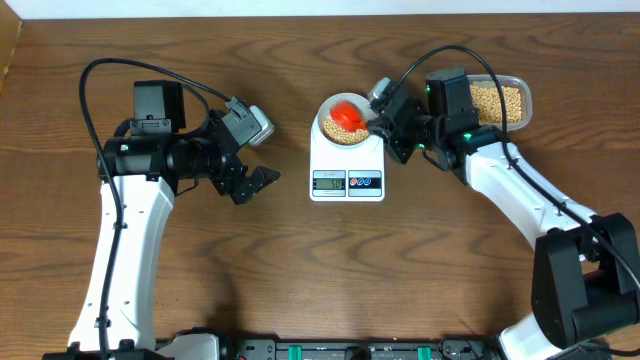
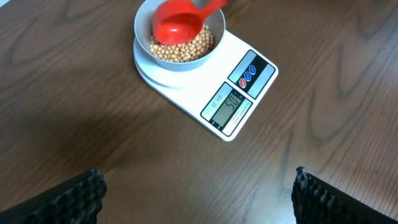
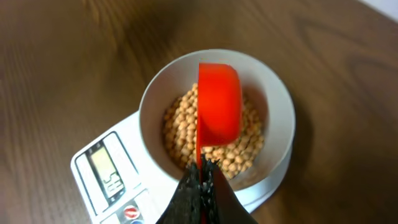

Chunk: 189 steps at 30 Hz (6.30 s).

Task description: Scoop item into bowl and weigh 50g on scale

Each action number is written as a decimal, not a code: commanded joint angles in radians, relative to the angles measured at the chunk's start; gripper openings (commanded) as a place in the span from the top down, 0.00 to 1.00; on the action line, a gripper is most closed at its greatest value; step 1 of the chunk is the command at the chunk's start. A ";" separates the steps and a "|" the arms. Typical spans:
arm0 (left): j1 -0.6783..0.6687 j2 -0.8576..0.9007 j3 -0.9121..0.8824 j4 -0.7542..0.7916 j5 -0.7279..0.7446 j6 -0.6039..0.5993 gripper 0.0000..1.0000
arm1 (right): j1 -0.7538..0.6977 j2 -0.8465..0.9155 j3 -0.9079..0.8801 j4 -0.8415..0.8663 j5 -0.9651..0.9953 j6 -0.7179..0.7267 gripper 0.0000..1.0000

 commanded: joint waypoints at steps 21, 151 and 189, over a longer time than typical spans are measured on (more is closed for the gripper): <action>0.000 -0.010 0.018 -0.003 0.009 0.017 0.02 | 0.013 0.008 0.003 -0.048 -0.068 -0.043 0.99; 0.000 -0.010 0.018 -0.003 0.010 0.017 0.02 | -0.079 -0.049 0.003 0.074 -0.214 0.207 0.99; 0.000 -0.010 0.018 -0.003 0.009 0.017 0.02 | -0.680 -0.154 0.003 -0.213 -0.175 0.013 0.99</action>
